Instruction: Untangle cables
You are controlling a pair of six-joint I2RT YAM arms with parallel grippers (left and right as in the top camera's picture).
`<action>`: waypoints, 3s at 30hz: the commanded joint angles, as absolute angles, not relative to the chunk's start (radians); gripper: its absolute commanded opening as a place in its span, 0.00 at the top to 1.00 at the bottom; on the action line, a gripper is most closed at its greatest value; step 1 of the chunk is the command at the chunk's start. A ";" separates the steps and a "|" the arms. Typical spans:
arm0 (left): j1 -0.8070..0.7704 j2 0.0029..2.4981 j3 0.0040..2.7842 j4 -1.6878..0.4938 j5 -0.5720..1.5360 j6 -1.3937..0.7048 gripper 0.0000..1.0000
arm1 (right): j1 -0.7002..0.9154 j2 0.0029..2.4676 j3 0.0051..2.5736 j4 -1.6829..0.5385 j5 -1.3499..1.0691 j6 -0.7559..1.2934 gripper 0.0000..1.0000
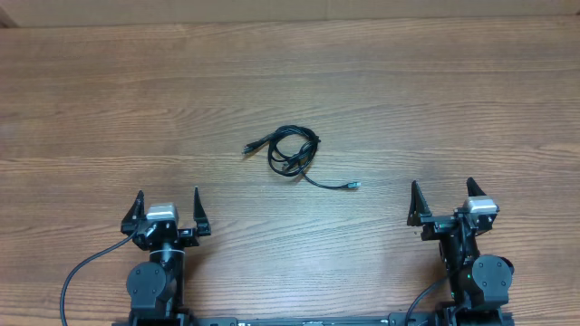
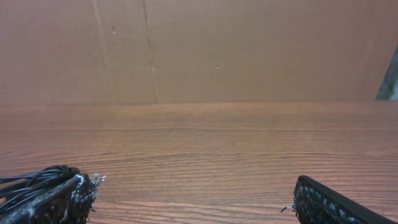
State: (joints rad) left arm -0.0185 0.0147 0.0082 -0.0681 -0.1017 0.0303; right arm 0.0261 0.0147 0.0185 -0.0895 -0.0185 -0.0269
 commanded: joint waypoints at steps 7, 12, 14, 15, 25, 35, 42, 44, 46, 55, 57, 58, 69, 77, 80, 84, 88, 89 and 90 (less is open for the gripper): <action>-0.013 0.004 0.005 -0.068 -0.104 0.049 0.00 | 0.019 0.003 0.008 -0.084 -0.013 -0.031 0.00; -0.013 0.004 0.005 -0.068 -0.104 0.049 0.01 | 0.019 0.003 0.008 -0.084 -0.013 -0.031 0.00; -0.013 0.004 0.005 -0.068 -0.104 0.049 0.00 | 0.019 0.003 0.008 -0.084 -0.013 -0.031 0.00; -0.013 0.004 0.005 -0.068 -0.104 0.049 0.00 | 0.019 0.003 0.008 -0.084 -0.013 -0.031 0.00; -0.013 0.004 0.005 -0.068 -0.104 0.049 0.01 | 0.019 0.003 0.008 -0.084 -0.013 -0.031 0.00; -0.013 0.004 0.005 -0.068 -0.104 0.049 0.01 | 0.019 0.003 0.008 -0.084 -0.013 -0.031 0.00; -0.013 0.004 0.005 -0.068 -0.104 0.049 0.00 | 0.019 0.003 0.008 -0.084 -0.013 -0.031 0.00; -0.013 0.004 0.005 -0.068 -0.104 0.049 0.00 | 0.019 0.003 0.008 -0.084 -0.013 -0.031 0.00; -0.013 0.004 0.005 -0.068 -0.104 0.049 0.00 | 0.019 0.003 0.008 -0.084 -0.013 -0.031 0.00; -0.013 0.004 0.005 -0.068 -0.104 0.049 0.00 | 0.019 0.003 0.008 -0.084 -0.013 -0.031 0.00; -0.013 0.004 0.005 -0.068 -0.104 0.049 0.00 | 0.019 0.003 0.008 -0.084 -0.013 -0.031 0.00; -0.013 0.004 0.005 -0.068 -0.104 0.049 0.01 | 0.019 0.003 0.008 -0.084 -0.013 -0.031 0.00; -0.013 0.004 0.005 -0.068 -0.104 0.049 0.00 | 0.019 0.003 0.008 -0.084 -0.013 -0.031 0.00; -0.013 0.004 0.005 -0.068 -0.104 0.049 0.00 | 0.019 0.003 0.008 -0.084 -0.013 -0.031 0.00; -0.013 0.004 0.005 -0.068 -0.104 0.049 0.00 | 0.019 0.003 0.008 -0.084 -0.013 -0.031 0.00; -0.013 0.004 0.005 -0.068 -0.104 0.049 0.00 | 0.019 0.003 0.008 -0.084 -0.010 -0.031 0.00; -0.013 0.004 0.005 -0.057 -0.108 0.049 0.00 | 0.019 0.003 0.008 -0.084 -0.005 -0.032 0.00; -0.013 0.004 0.005 -0.056 -0.107 0.049 0.01 | 0.019 0.003 0.008 -0.084 0.017 -0.032 0.00; -0.013 0.004 0.005 -0.056 -0.107 0.049 0.00 | 0.017 0.003 0.008 -0.081 0.041 -0.032 0.00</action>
State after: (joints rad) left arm -0.0185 0.0151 0.0082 -0.0624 -0.1020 0.0303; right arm 0.0261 0.0147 0.0185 -0.0898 -0.0097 -0.0265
